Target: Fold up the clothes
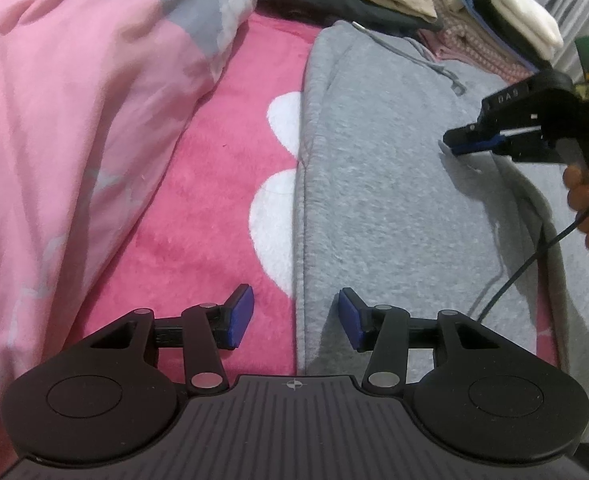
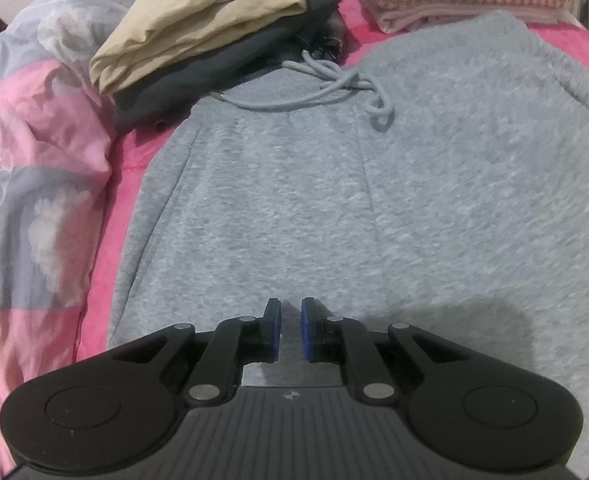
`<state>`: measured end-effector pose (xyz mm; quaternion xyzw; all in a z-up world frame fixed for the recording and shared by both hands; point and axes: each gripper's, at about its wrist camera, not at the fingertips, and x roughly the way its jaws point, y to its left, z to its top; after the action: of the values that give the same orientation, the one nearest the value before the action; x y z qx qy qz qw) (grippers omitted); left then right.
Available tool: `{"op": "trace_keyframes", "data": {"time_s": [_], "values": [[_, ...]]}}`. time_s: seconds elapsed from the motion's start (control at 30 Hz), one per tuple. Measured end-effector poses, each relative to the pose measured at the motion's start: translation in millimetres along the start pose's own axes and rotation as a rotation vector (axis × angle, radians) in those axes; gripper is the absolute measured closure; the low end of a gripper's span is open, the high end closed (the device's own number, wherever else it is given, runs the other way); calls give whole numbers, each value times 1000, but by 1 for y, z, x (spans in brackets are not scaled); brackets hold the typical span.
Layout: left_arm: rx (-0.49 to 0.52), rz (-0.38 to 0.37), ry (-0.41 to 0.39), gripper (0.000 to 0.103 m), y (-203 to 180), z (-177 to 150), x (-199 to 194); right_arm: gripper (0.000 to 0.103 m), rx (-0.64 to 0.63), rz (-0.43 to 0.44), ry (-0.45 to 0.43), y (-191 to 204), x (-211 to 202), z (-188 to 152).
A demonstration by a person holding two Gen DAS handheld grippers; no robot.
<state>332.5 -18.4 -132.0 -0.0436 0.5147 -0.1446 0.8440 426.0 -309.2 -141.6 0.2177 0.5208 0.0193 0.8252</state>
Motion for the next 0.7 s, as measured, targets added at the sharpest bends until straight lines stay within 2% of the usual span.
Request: {"op": "trace_keyframes", "data": {"time_s": [0.07, 0.2, 0.27, 0.33, 0.53, 0.7], "values": [[2, -1, -1, 54, 0, 0, 0, 82, -27, 6, -8, 8, -5, 3], [6, -3, -4, 54, -1, -1, 1, 77, -75, 32, -36, 28, -11, 13], [8, -4, -6, 54, -1, -2, 2, 67, -89, 50, -39, 40, -9, 19], [7, -9, -6, 54, 0, -2, 2, 62, -99, 59, -37, 53, -5, 25], [-13, -42, -15, 56, 5, -4, -1, 46, -33, 107, -1, 78, 16, 44], [-44, -74, -28, 56, 8, -6, -3, 45, 17, 127, 30, 88, 29, 50]]}}
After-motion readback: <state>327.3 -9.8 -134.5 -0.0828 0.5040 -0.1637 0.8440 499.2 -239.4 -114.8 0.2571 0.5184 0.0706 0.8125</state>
